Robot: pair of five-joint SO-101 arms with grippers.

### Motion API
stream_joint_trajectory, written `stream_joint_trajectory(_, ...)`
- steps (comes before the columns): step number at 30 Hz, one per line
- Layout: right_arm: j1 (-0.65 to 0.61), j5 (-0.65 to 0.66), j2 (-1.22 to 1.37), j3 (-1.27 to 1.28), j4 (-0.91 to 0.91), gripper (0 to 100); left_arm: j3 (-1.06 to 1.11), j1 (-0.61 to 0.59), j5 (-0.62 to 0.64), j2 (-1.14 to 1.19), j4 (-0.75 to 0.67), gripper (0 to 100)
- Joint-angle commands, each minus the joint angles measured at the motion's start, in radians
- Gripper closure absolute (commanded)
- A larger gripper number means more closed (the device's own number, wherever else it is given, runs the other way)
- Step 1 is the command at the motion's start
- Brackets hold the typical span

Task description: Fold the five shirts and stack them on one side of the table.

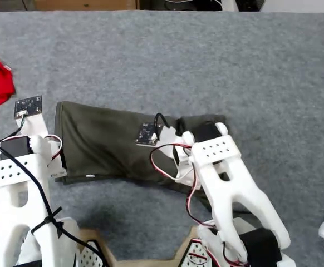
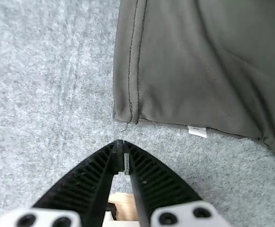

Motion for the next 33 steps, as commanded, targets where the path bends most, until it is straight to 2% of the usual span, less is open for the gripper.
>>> stream_joint_trajectory(1, -0.015, -0.011, -0.09, 0.013, 0.043, 99.5, -0.011, -0.011, -0.009, -0.021, 0.009, 98)
stream_joint_trajectory(14, -0.038, -0.006, -0.478, 0.188, 0.104, 99.1, -0.012, -0.005, -0.008, -0.021, 0.04, 98)
stream_joint_trajectory(21, -0.035, -0.011, -0.472, 0.188, 0.103, 87.6, -0.052, -0.011, -0.008, -0.022, 0.098, 98)
stream_joint_trajectory(28, -0.038, -0.005, -0.472, 0.186, 0.107, 87.8, -0.081, -0.011, -0.008, -0.022, 0.101, 98)
stream_joint_trajectory(33, 0.007, -0.006, -0.469, 0.171, 0.044, 96.3, -0.106, -0.009, -0.006, -0.022, 0.101, 98)
